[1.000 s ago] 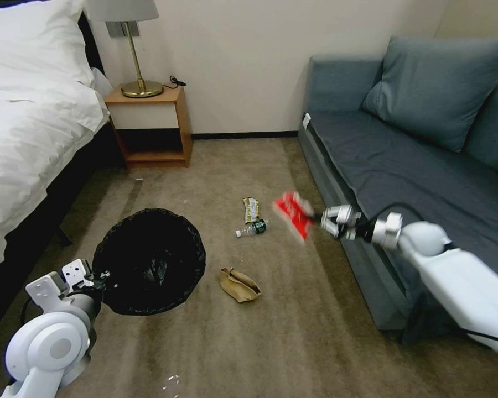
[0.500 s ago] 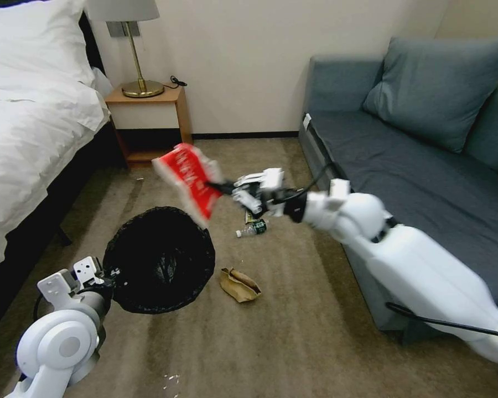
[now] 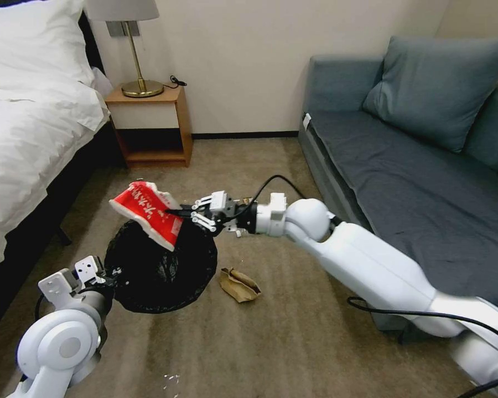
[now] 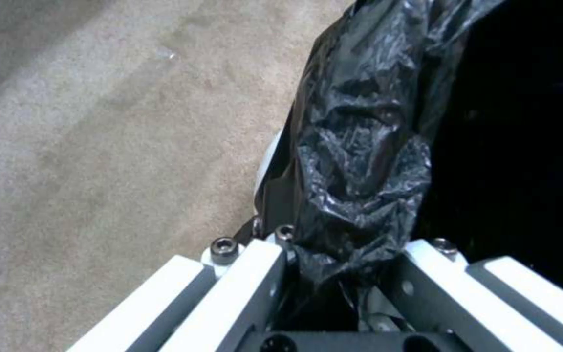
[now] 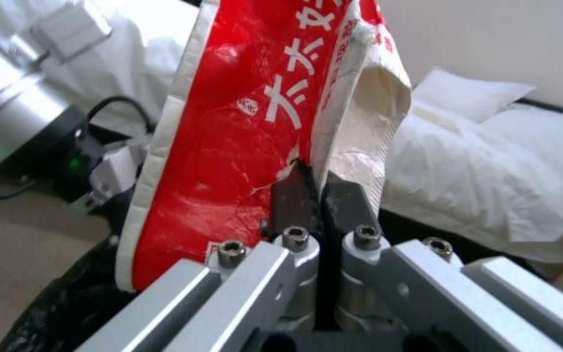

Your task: Pick up the trash bin, then pick up the garbage on the floor and place it into the trash bin.

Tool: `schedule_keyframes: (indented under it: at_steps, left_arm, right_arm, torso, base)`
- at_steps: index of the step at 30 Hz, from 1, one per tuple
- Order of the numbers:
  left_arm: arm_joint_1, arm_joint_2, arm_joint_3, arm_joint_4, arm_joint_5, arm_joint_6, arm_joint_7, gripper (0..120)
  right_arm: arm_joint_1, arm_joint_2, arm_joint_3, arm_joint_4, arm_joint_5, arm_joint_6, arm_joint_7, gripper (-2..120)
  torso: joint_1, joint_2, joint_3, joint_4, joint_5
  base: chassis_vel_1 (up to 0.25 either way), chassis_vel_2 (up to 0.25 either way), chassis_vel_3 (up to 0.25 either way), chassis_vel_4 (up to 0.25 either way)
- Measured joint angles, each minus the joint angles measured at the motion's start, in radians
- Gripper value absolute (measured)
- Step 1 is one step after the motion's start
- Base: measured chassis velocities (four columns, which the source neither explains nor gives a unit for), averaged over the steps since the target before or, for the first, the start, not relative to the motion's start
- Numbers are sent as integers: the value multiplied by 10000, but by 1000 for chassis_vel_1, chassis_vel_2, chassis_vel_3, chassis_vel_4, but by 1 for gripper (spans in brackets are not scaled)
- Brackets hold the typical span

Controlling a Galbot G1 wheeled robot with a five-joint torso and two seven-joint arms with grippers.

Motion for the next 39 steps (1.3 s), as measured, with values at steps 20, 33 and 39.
schedule_keyframes:
  at_steps: [20,33,39]
  left_arm:
    - [56,119,-106,-245,-336,29,-53,1]
    - [106,154,-76,-292,-427,30,-108,1]
    - [-13,135,52,-109,-434,25,-228,1]
  right_arm:
    - [-236,699,-705,-1348,-719,615,-87,0]
    - [27,188,-633,-1342,-866,1069,-41,36]
    - [145,-228,-197,-940,-320,1118,-267,57]
  torso:
    - [0,0,0,0,2]
    - [0,0,-1,-5,1]
    - [0,0,0,-1,3]
  base:
    - [0,0,0,0]
    - [0,0,0,0]
    - [0,0,0,0]
